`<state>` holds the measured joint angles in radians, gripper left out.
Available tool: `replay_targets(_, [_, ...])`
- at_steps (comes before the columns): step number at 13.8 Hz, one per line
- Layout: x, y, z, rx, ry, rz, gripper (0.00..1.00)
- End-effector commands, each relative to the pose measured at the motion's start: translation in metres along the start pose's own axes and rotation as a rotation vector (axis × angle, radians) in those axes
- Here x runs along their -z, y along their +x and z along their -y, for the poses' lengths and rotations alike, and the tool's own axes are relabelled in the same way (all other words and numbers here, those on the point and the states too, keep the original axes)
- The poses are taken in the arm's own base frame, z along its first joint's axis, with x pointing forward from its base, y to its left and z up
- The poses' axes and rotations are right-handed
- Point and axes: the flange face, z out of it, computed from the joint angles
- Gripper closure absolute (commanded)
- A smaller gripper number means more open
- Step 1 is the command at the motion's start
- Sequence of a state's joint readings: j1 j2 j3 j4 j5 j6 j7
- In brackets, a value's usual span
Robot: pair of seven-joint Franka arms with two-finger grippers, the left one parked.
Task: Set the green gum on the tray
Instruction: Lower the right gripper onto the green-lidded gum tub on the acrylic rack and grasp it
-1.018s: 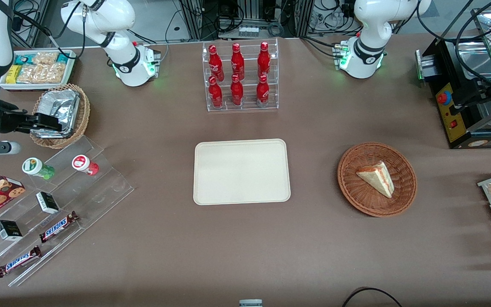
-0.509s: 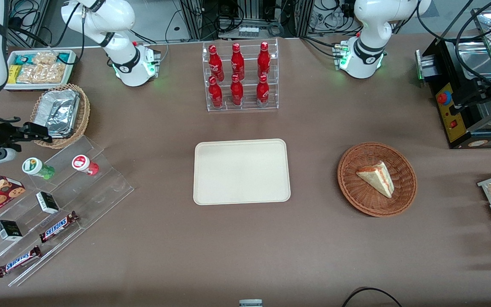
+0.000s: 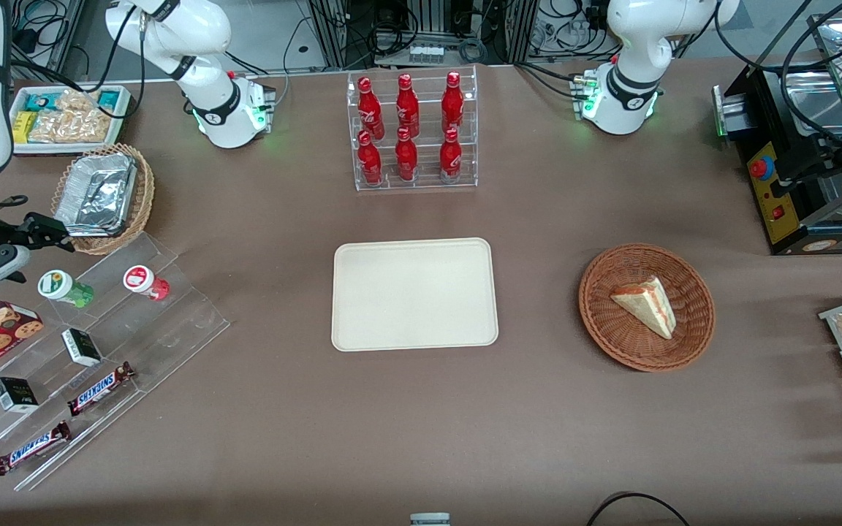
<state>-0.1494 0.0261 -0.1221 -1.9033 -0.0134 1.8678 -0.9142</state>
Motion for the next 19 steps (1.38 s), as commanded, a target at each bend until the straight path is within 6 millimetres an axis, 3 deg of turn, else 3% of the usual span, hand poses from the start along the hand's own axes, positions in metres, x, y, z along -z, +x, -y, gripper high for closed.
replay_targets(1, [-0.014, -0.010, -0.007, 0.087, -0.045, -0.010, 0.00])
replay_targets(9, [-0.052, -0.020, -0.039, 0.125, -0.078, -0.020, 0.00])
replay_targets(13, [-0.078, -0.033, -0.045, 0.129, -0.093, -0.029, 0.00])
replay_targets(19, [-0.095, -0.033, -0.045, 0.119, -0.062, -0.023, 0.02])
